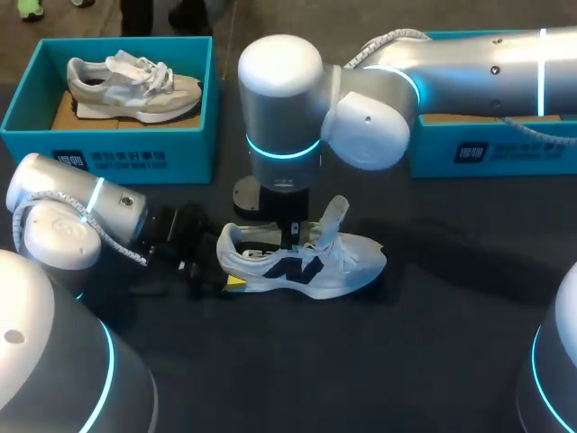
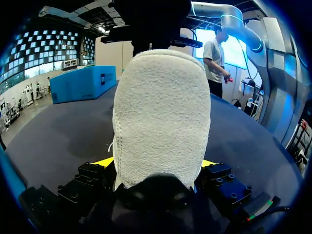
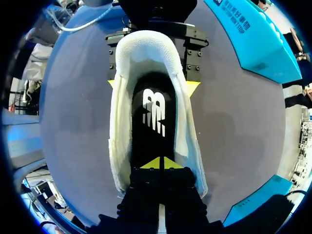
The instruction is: Take the shoe out of the shoebox, open the shoe tongue, remove and reinsert the insole, then place the shoe into the shoebox
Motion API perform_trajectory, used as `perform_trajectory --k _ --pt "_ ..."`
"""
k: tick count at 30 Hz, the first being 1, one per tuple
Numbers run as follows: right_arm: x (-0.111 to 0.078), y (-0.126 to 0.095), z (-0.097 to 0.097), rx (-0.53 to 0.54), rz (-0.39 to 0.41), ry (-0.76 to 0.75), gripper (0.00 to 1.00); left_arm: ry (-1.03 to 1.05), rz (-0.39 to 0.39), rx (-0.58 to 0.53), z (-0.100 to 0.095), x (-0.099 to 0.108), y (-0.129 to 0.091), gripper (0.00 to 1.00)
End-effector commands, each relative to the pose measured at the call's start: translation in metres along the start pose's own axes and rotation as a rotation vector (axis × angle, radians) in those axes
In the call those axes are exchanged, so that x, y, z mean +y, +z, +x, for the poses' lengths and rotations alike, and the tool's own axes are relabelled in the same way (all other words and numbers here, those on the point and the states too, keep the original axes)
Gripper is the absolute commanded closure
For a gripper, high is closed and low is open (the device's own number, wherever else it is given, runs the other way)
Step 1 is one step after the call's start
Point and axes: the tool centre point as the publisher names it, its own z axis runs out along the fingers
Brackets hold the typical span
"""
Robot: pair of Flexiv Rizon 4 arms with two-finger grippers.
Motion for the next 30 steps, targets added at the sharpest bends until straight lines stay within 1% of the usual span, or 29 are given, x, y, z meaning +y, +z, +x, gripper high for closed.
perform_trajectory --k 1,5,7,8,9,16,25,30 --pt "-0.007 0.004 0.002 -0.002 -0.019 0.010 1.00 0.000 -0.003 0.001 -0.001 0.003 0.003 1.00" --pt "-0.004 0.011 -0.003 -0.009 -0.038 0.020 1.00 0.000 -0.003 0.001 -0.001 0.003 0.003 1.00" --pt "0.000 0.013 -0.005 -0.007 -0.044 0.015 0.83 0.000 -0.003 0.001 -0.001 0.003 0.003 1.00" --pt "0.002 0.014 -0.006 -0.007 -0.046 0.014 0.77 0.000 -0.003 0.001 -0.001 0.003 0.003 1.00" --pt "0.004 0.015 -0.007 -0.006 -0.050 0.011 0.75 0.000 -0.003 0.001 -0.001 0.003 0.003 1.00" --pt "0.010 0.019 -0.008 -0.004 -0.061 -0.004 0.69 0.000 -0.003 0.001 -0.001 0.003 0.003 1.00" --pt "0.016 0.039 -0.006 0.043 -0.063 -0.016 0.65 0.000 -0.003 0.001 -0.001 0.003 0.003 1.00" --pt "0.017 0.055 -0.002 0.094 -0.051 -0.019 0.63 0.000 -0.003 0.001 -0.001 0.003 0.003 1.00"
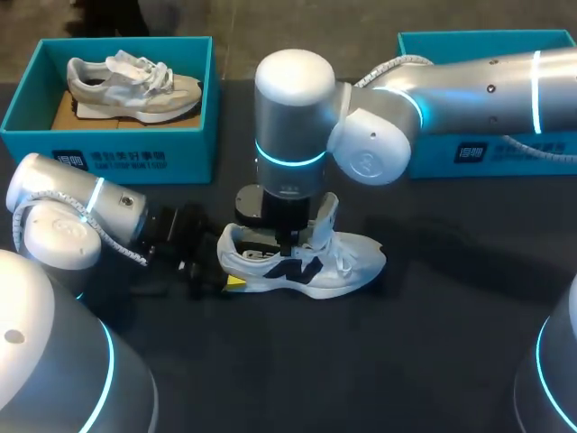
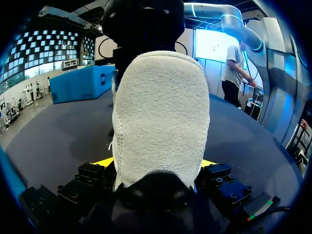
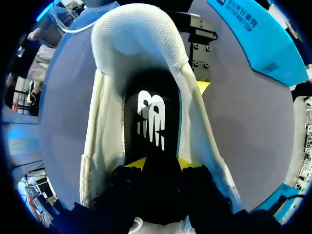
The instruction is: Take the shoe out of the shoebox, open the shoe tongue, remove and reinsert the insole, then place the shoe into the shoebox
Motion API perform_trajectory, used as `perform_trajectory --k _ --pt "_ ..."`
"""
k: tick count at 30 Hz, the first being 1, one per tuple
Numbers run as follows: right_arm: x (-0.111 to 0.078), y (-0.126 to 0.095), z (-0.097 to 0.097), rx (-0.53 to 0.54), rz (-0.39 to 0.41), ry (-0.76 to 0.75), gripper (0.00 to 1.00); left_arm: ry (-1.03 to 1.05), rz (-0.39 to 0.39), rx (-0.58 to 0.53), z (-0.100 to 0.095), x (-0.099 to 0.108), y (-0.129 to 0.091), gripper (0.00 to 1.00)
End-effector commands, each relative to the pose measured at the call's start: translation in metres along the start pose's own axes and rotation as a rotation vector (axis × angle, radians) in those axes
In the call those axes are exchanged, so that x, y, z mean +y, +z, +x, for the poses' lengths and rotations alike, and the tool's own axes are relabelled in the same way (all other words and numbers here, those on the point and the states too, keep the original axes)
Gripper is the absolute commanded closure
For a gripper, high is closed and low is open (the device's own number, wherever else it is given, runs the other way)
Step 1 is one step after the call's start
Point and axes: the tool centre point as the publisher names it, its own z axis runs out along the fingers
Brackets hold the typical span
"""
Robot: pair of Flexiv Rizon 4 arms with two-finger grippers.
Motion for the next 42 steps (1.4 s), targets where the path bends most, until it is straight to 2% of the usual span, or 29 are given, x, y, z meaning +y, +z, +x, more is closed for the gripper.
perform_trajectory --k 1,7,10,11,12,18,26,33,42 --pt "0.005 0.024 -0.001 0.041 0.013 -0.001 0.63 0.000 -0.002 0.001 -0.001 0.003 0.003 1.00" --pt "0.004 0.038 0.011 0.111 0.025 0.006 0.69 0.000 -0.002 0.001 -0.001 0.003 0.003 1.00" --pt "0.003 0.044 0.018 0.138 0.029 0.020 0.82 0.000 -0.002 0.001 -0.001 0.003 0.003 1.00" --pt "0.003 0.045 0.020 0.144 0.030 0.024 0.96 0.000 -0.002 0.001 -0.001 0.003 0.003 1.00" --pt "0.003 0.046 0.021 0.147 0.031 0.025 1.00 0.000 -0.002 0.001 -0.001 0.003 0.003 1.00" --pt "0.002 0.043 0.024 0.161 0.028 0.027 1.00 0.000 -0.002 0.001 -0.001 0.003 0.003 1.00" --pt "-0.005 0.009 0.024 0.197 -0.024 -0.037 1.00 0.000 -0.002 0.001 -0.001 0.003 0.003 1.00" --pt "-0.005 -0.026 0.023 0.174 -0.045 -0.073 1.00 0.000 -0.002 0.001 -0.001 0.003 0.003 1.00" --pt "-0.007 -0.045 0.014 0.140 -0.078 -0.101 1.00 0.000 -0.002 0.001 -0.001 0.003 0.003 1.00"
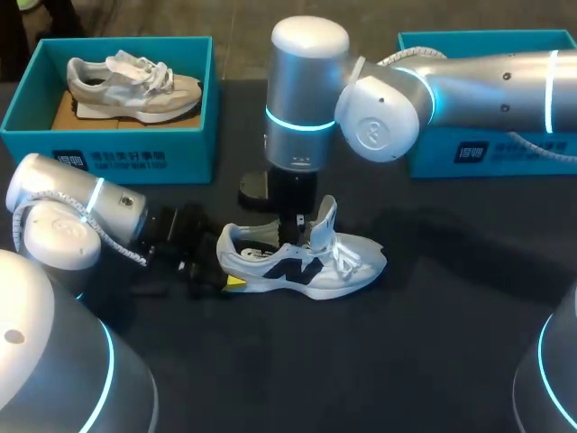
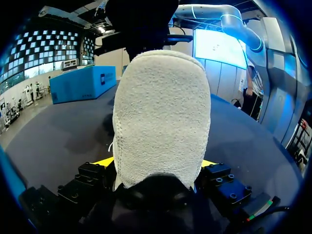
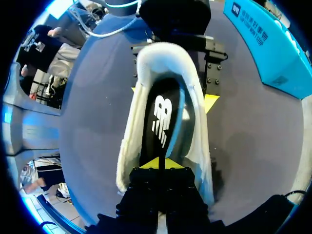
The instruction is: Take the shoe out of the shoebox, open the shoe tongue, remove and reinsert the insole, then place the shoe into the shoebox
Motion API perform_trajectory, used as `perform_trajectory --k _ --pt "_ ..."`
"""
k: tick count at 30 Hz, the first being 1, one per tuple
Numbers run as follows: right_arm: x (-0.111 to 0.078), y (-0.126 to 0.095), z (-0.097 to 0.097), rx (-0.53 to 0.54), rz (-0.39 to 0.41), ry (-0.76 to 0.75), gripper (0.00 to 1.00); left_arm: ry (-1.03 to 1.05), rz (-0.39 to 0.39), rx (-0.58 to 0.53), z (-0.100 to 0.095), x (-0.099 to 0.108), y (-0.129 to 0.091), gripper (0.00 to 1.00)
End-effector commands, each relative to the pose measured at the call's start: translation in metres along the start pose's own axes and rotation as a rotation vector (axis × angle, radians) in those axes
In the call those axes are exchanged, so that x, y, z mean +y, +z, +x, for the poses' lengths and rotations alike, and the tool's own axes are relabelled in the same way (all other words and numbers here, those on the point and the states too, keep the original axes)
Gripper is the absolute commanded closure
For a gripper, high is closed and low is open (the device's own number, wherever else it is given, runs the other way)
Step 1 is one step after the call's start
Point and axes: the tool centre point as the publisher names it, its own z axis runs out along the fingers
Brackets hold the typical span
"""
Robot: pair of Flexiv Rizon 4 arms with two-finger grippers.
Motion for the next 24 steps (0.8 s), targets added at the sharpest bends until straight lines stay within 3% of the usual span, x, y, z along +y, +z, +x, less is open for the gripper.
perform_trajectory --k 1,8,13,24 --pt "-0.008 -0.011 0.003 -0.018 -0.013 -0.006 1.00 -0.001 -0.003 0.000 -0.002 0.003 0.003 1.00" --pt "-0.018 -0.022 0.003 -0.037 -0.023 -0.002 1.00 -0.001 -0.003 0.000 -0.002 0.003 0.003 1.00" --pt "-0.026 -0.033 0.002 -0.086 -0.083 0.032 1.00 -0.001 -0.003 0.000 -0.002 0.003 0.003 1.00" --pt "-0.028 -0.052 -0.007 -0.110 -0.121 0.006 1.00 -0.001 -0.003 0.000 -0.002 0.003 0.003 1.00"
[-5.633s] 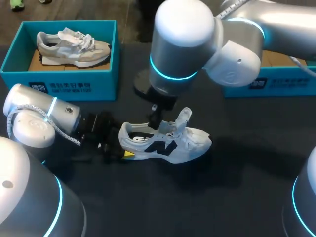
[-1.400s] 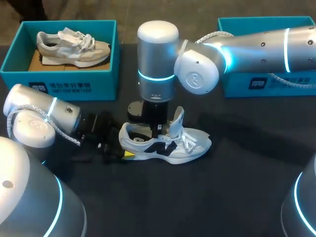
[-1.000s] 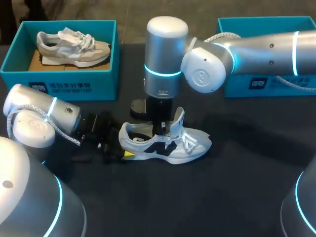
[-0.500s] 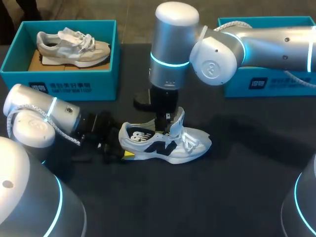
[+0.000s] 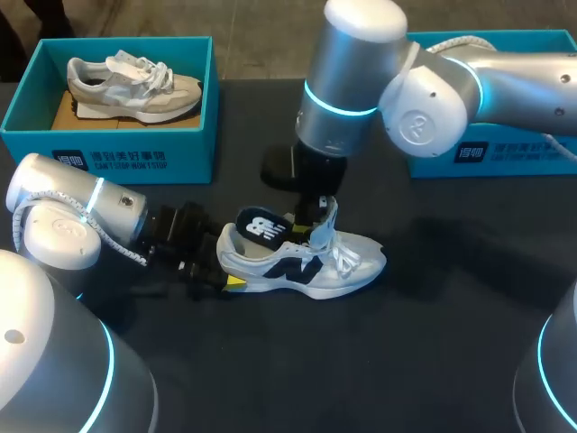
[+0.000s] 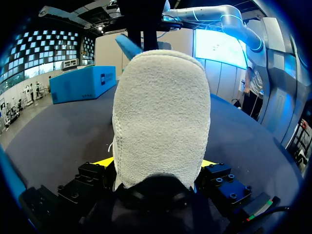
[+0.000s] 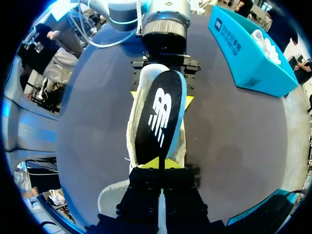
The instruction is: Take the shoe out of the shoebox, open the shoe tongue, remove and reinsert the insole, then place the shoe into the shoebox
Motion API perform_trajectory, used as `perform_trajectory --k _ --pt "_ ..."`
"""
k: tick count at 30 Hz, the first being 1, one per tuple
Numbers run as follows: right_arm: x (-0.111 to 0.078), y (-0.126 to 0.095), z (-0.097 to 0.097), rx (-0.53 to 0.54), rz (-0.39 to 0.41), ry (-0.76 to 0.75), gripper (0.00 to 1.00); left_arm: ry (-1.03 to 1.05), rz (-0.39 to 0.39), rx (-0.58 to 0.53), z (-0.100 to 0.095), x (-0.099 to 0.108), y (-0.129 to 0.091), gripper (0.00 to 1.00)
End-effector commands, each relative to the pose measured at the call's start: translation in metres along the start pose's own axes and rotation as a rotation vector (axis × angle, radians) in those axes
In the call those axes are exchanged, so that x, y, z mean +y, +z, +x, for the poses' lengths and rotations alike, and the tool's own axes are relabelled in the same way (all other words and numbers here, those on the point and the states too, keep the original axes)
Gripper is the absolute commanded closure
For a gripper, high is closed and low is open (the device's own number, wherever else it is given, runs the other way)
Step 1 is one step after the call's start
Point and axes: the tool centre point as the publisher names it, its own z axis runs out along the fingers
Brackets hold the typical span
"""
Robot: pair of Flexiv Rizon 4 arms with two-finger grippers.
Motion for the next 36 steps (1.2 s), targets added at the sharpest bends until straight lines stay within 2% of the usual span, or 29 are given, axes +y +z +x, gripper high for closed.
perform_trajectory --k 1,4,7,11,23,28,30,31,32,33,36 --pt "-0.008 -0.009 0.000 0.002 -0.028 -0.002 1.00 0.000 -0.003 0.001 -0.002 0.003 0.003 1.00" --pt "-0.006 -0.014 -0.002 0.005 -0.070 -0.018 1.00 0.000 -0.003 0.001 -0.002 0.003 0.003 1.00" --pt "0.007 -0.016 -0.003 0.017 -0.117 -0.053 1.00 0.000 -0.003 0.001 -0.002 0.003 0.003 1.00" --pt "0.025 -0.013 -0.004 0.044 -0.136 -0.098 1.00 0.000 -0.003 0.001 -0.002 0.003 0.003 1.00" --pt "0.059 0.000 -0.013 0.119 -0.191 -0.175 1.00 0.000 -0.003 0.001 -0.002 0.003 0.003 1.00" --pt "0.063 0.004 -0.014 0.137 -0.193 -0.187 1.00 0.000 -0.003 0.001 -0.002 0.003 0.003 1.00" --pt "0.062 0.005 -0.014 0.147 -0.221 -0.179 1.00 0.000 -0.003 0.001 -0.002 0.003 0.003 1.00" --pt "0.062 0.006 -0.013 0.156 -0.234 -0.176 0.77 0.000 -0.003 0.001 -0.002 0.003 0.003 1.00" --pt "0.061 0.006 -0.012 0.161 -0.244 -0.175 0.69 0.000 -0.003 0.001 -0.002 0.003 0.003 1.00" --pt "0.061 0.006 -0.011 0.168 -0.260 -0.169 0.64 0.000 -0.003 0.001 -0.002 0.003 0.003 1.00" --pt "0.059 0.004 -0.010 0.192 -0.288 -0.161 0.57 0.000 -0.003 0.001 -0.002 0.003 0.003 1.00"
